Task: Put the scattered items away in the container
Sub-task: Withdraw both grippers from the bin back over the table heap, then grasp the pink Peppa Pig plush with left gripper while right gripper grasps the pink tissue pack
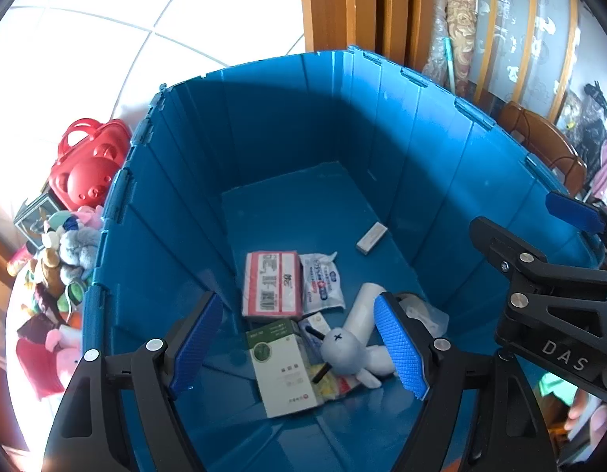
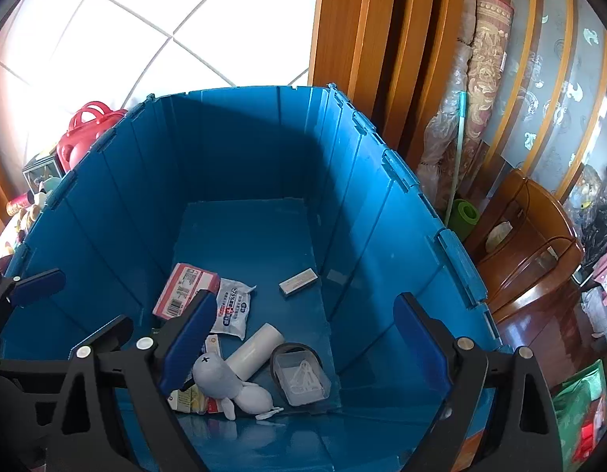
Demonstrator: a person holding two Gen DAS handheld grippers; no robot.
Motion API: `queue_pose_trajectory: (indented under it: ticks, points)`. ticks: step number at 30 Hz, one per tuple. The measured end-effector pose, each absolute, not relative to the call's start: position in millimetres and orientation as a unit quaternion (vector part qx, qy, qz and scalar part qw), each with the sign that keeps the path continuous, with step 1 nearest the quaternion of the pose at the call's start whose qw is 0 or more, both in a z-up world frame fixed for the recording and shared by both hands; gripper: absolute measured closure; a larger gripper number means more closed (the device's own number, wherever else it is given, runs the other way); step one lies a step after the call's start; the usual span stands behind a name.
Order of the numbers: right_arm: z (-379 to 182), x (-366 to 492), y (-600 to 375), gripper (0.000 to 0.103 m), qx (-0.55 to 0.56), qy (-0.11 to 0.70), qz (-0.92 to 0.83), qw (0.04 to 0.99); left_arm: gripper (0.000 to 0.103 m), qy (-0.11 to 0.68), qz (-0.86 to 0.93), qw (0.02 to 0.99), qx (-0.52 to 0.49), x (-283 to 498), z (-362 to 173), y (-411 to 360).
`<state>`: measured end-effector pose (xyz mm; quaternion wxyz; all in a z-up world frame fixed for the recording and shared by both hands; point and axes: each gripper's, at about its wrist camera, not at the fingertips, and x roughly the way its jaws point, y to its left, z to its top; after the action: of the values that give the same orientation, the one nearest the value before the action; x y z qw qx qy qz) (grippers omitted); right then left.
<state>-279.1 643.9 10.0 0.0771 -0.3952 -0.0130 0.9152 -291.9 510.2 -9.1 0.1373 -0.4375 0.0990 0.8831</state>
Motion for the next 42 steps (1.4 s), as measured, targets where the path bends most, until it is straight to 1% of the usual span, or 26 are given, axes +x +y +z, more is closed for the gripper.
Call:
queue_pose_trajectory:
  ticks: [10, 12, 14, 21, 26, 30, 32, 34, 42]
  points:
    - [40, -271, 599, 0.01, -0.354, -0.018, 0.934, 0.049, 0.023, 0.083, 0.909, 0.117, -0.393, -276, 22, 462]
    - [47, -270, 584, 0.008, -0.344, -0.023, 0.938, 0.044, 0.022, 0.077, 0.914, 0.108, -0.384, -274, 28, 447]
    - [52, -271, 568, 0.005, -0.336, -0.029, 0.941, 0.037, 0.022, 0.068, 0.917, 0.098, -0.381, -274, 32, 427]
    - [62, -278, 483, 0.005, -0.324, -0.057, 0.944, -0.011, 0.022, 0.037, 0.923, 0.053, -0.379, -274, 34, 338]
    - [61, -282, 410, 0.005, -0.317, -0.061, 0.945, -0.048, 0.022, 0.029, 0.924, 0.013, -0.382, -271, 26, 257]
    - [51, -287, 346, 0.005, -0.324, -0.066, 0.941, -0.073, 0.022, 0.022, 0.917, -0.014, -0.399, -272, 10, 190]
    - [42, -290, 316, 0.001, -0.33, -0.068, 0.938, -0.083, 0.022, 0.021, 0.912, -0.026, -0.409, -274, 1, 157]
    - [31, -293, 289, 0.0, -0.339, -0.069, 0.934, -0.092, 0.022, 0.021, 0.907, -0.036, -0.419, -275, -10, 129]
    - [-46, -314, 225, 0.0, -0.419, -0.065, 0.899, -0.106, 0.022, 0.005, 0.878, -0.067, -0.475, -284, -68, 40]
